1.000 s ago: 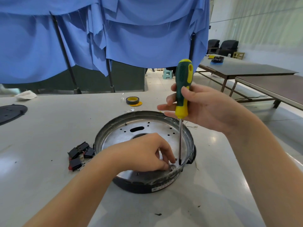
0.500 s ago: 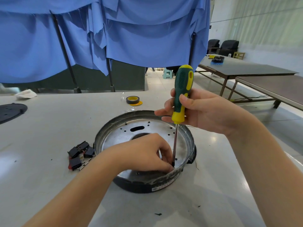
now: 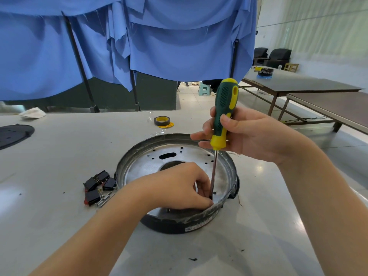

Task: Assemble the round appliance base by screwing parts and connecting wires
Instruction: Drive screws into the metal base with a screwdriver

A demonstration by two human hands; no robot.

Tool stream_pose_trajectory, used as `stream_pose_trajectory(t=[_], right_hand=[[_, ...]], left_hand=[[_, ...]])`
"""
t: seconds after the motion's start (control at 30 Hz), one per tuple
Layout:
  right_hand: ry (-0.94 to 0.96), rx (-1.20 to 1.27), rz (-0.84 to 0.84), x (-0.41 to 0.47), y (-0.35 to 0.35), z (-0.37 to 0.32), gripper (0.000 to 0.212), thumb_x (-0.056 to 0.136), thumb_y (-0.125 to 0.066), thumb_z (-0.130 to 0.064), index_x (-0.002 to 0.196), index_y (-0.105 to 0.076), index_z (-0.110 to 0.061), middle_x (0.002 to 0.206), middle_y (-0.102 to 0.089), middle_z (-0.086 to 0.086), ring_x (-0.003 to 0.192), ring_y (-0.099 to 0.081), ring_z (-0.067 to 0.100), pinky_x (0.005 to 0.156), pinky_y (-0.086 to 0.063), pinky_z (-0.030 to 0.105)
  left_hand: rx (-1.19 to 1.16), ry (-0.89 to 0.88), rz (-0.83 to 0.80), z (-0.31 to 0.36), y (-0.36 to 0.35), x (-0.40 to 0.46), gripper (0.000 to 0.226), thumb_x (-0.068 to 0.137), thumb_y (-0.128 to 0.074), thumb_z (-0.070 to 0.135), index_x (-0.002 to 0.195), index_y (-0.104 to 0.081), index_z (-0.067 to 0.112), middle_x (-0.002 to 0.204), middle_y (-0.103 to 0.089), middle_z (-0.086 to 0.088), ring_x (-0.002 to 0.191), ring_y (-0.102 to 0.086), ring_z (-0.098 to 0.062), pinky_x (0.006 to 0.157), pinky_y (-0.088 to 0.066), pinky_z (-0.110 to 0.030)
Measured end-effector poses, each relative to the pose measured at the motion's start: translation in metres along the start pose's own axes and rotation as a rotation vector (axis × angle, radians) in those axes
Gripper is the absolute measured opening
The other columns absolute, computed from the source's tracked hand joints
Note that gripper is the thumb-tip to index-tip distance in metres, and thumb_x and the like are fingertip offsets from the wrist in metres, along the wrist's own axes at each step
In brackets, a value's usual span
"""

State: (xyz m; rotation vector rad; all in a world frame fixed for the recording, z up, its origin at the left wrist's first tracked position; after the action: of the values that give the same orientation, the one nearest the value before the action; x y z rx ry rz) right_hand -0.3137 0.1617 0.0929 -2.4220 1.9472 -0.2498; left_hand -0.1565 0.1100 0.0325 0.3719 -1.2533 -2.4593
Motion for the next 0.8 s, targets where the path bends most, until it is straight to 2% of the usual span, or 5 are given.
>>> stream_pose_trajectory(t=[0.2, 0.43, 0.6, 0.67, 0.8], right_hand=[[-0.009, -0.045, -0.017, -0.001, 0.002, 0.0, 0.021, 0.086, -0.048, -0.011, 0.107, -0.05, -0.01, 0.089, -0.066, 0.009, 0.115, -0.059, 0.038, 0.1, -0.047, 0.047], [-0.004, -0.13, -0.117, -0.009, 0.005, -0.005, 0.024, 0.087, -0.049, -0.012, 0.111, -0.052, -0.009, 0.098, -0.066, 0.01, 0.118, -0.057, 0.037, 0.096, -0.05, 0.042], [-0.015, -0.191, -0.176, -0.014, 0.008, -0.009, 0.039, 0.085, -0.054, -0.021, 0.123, -0.052, -0.01, 0.112, -0.066, 0.012, 0.114, -0.06, 0.032, 0.094, -0.049, 0.039], [-0.025, -0.21, -0.146, -0.013, 0.007, -0.009, 0.04, 0.086, -0.055, -0.022, 0.125, -0.052, -0.011, 0.112, -0.066, 0.011, 0.11, -0.062, 0.029, 0.091, -0.05, 0.036], [-0.032, -0.37, 0.0, -0.01, 0.006, -0.011, 0.03, 0.078, -0.064, -0.022, 0.107, -0.062, -0.015, 0.101, -0.072, 0.006, 0.101, -0.069, 0.025, 0.082, -0.055, 0.028]], left_hand=[[-0.024, -0.006, -0.032, 0.001, 0.0, 0.0, 0.011, 0.081, -0.069, 0.034, 0.072, -0.063, 0.033, 0.065, -0.058, 0.035, 0.064, -0.055, 0.011, 0.051, -0.04, -0.003], [-0.03, -0.002, -0.028, 0.0, 0.0, 0.0, 0.014, 0.081, -0.069, 0.034, 0.069, -0.063, 0.035, 0.065, -0.059, 0.032, 0.063, -0.056, 0.01, 0.053, -0.042, -0.004], [-0.031, -0.002, -0.037, 0.0, 0.0, 0.001, 0.011, 0.081, -0.069, 0.032, 0.071, -0.064, 0.034, 0.066, -0.06, 0.03, 0.063, -0.056, 0.007, 0.055, -0.044, -0.005], [-0.035, 0.008, -0.048, 0.0, 0.0, 0.0, 0.006, 0.082, -0.069, 0.033, 0.075, -0.067, 0.033, 0.066, -0.06, 0.029, 0.063, -0.057, 0.007, 0.055, -0.045, -0.005], [-0.063, 0.031, -0.069, -0.001, 0.002, -0.001, 0.006, 0.081, -0.068, 0.03, 0.076, -0.068, 0.033, 0.063, -0.059, 0.029, 0.058, -0.055, 0.008, 0.051, -0.04, -0.006]])
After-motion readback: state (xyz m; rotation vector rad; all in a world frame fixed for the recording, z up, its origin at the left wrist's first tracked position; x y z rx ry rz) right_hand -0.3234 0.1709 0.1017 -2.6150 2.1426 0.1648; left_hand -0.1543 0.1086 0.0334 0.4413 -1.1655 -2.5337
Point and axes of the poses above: each hand's wrist, its own x-axis towards the middle knuckle, its own y-axis out of the back of the hand, z = x × y, the point moved 2 cm from there along x, towards the middle knuckle
